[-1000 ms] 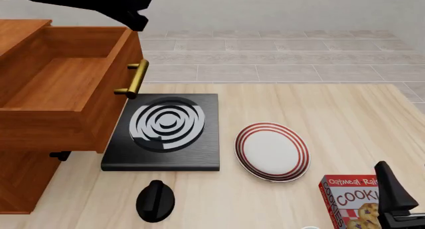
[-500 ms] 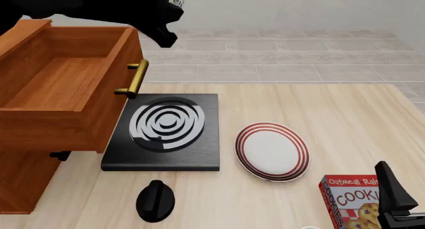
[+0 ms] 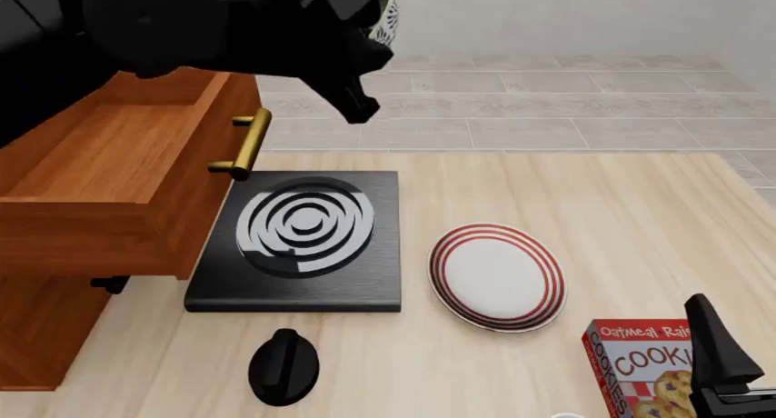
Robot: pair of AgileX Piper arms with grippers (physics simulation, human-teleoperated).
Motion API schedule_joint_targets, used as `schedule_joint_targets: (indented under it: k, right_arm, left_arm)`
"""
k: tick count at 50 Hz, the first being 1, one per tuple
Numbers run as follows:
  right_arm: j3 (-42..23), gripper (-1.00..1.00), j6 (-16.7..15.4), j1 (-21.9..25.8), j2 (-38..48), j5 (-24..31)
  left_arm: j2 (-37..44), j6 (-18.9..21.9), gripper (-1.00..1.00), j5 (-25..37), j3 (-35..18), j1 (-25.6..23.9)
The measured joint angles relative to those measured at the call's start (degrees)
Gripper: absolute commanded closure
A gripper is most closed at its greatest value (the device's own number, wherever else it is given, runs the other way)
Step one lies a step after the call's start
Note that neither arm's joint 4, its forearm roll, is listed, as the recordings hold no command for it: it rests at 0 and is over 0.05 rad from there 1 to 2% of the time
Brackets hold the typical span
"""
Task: Pick the akita bowl in the top layer of the wooden cabinet and place it on the plate.
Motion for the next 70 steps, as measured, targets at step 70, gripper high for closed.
schedule_joint_targets:
  k: [70]
  right_arm:
    - [-0.4, -1.00, 1.0, -0.7, 0.0, 0.0]
  left_arm:
    - [11.5, -0.4, 1.00, -13.9, 5.7, -8.4]
